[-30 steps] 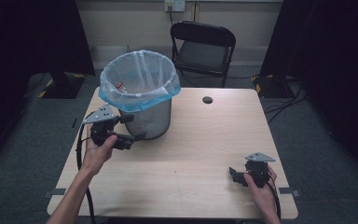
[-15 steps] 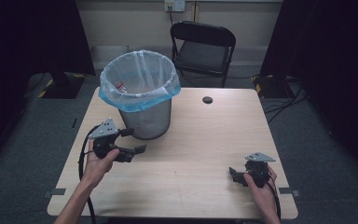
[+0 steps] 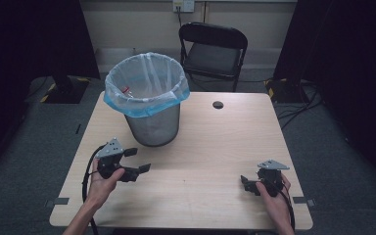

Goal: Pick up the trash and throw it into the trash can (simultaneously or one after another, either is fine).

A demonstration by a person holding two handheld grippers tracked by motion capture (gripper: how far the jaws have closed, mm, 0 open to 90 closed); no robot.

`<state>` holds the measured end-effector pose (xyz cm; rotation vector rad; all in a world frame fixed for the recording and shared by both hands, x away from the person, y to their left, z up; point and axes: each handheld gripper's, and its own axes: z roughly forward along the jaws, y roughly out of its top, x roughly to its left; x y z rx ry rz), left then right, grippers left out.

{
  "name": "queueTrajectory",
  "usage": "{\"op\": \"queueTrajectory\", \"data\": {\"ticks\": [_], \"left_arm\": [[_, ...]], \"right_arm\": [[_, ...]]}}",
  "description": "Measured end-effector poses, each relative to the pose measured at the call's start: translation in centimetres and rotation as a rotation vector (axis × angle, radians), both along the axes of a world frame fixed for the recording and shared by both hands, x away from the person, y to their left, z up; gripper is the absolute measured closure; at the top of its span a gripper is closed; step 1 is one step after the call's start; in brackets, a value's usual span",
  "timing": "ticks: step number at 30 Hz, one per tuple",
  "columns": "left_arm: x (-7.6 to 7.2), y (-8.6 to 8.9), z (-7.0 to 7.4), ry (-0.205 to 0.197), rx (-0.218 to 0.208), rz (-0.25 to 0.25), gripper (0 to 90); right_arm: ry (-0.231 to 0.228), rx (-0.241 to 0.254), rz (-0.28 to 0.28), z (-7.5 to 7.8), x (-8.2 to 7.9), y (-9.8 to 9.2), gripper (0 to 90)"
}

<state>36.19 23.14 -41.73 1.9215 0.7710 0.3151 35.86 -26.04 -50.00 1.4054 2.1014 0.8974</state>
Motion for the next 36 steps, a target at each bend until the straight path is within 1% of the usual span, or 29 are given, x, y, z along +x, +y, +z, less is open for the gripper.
{"op": "queueTrajectory", "data": {"ticks": [3,6,7,8,9,10,12,13,14,17,18,20,21,22,24,27,28,29,30,32,34,36], "left_arm": [[-0.2,0.2,-0.6,0.014,0.011,0.008,17.9],[-0.4,0.3,-1.6,0.038,0.026,0.018,17.8],[-0.4,0.4,-1.9,0.037,0.036,0.021,17.9],[-0.4,0.4,-2.3,0.047,0.041,0.033,17.9],[-0.4,0.5,-2.6,0.057,0.052,0.032,17.9],[-0.4,0.4,-3.0,0.066,0.053,0.033,17.9],[-0.4,0.4,-3.6,0.076,0.088,0.034,18.1],[-0.5,0.4,-3.8,0.082,0.098,0.036,18.1],[-0.5,0.4,-4.1,0.092,0.098,0.039,18.1],[-0.6,0.8,-4.9,0.115,0.125,0.042,18.1],[-0.6,0.9,-5.2,0.123,0.13,0.05,18.1],[-0.7,1.1,-5.7,0.137,0.108,0.056,17.9],[-0.7,1.2,-5.9,0.15,0.112,0.062,17.9],[-0.7,1.2,-6.0,0.15,0.121,0.075,17.9],[-0.6,1.3,-6.2,0.16,0.14,0.082,18.3],[-0.6,1.5,-6.4,0.161,0.141,0.091,18.5],[-0.6,1.5,-6.6,0.163,0.147,0.098,18.5],[-0.6,1.7,-6.9,0.174,0.164,0.109,18.7],[-0.6,1.7,-7.0,0.179,0.164,0.114,18.9],[-0.7,1.7,-7.3,0.186,0.171,0.12,19.1],[-0.8,1.7,-7.6,0.184,0.198,0.109,18.9],[-0.8,1.8,-7.8,0.178,0.192,0.111,18.2]], "right_arm": [[0.0,0.0,0.0,0.0,0.0,0.0,8.9],[0.0,0.0,0.0,0.0,0.0,0.0,8.9],[0.0,0.0,0.0,0.0,0.0,0.0,8.9],[0.0,0.0,0.0,0.0,0.0,0.0,8.9],[0.0,0.0,0.0,0.0,0.0,0.0,8.9],[0.0,0.0,0.0,0.0,0.0,0.0,8.9],[0.0,0.0,0.0,0.0,0.0,0.0,8.9],[0.0,0.0,0.0,0.0,0.0,0.0,8.9],[0.0,0.0,0.0,0.0,0.0,0.0,8.9],[0.0,0.0,0.0,0.0,0.0,0.0,8.9],[0.0,0.0,0.0,0.0,0.0,0.0,8.9],[0.0,0.0,0.0,0.0,0.0,0.0,8.9],[0.0,0.0,0.0,0.0,0.0,0.0,8.9],[0.0,0.0,0.0,0.0,0.0,0.0,8.9],[0.0,0.0,0.0,0.0,0.0,0.0,8.9],[0.0,0.0,0.0,0.0,0.0,0.0,8.9],[0.0,0.0,0.0,0.0,0.0,0.0,9.0],[0.0,0.0,0.0,0.0,0.0,0.0,8.9],[0.0,0.0,0.0,0.0,0.0,0.0,8.9],[0.0,0.0,0.0,0.0,0.0,0.0,8.9],[0.0,0.0,0.0,0.0,0.0,0.0,8.9],[0.0,0.0,0.0,0.0,0.0,0.0,8.9]]}}
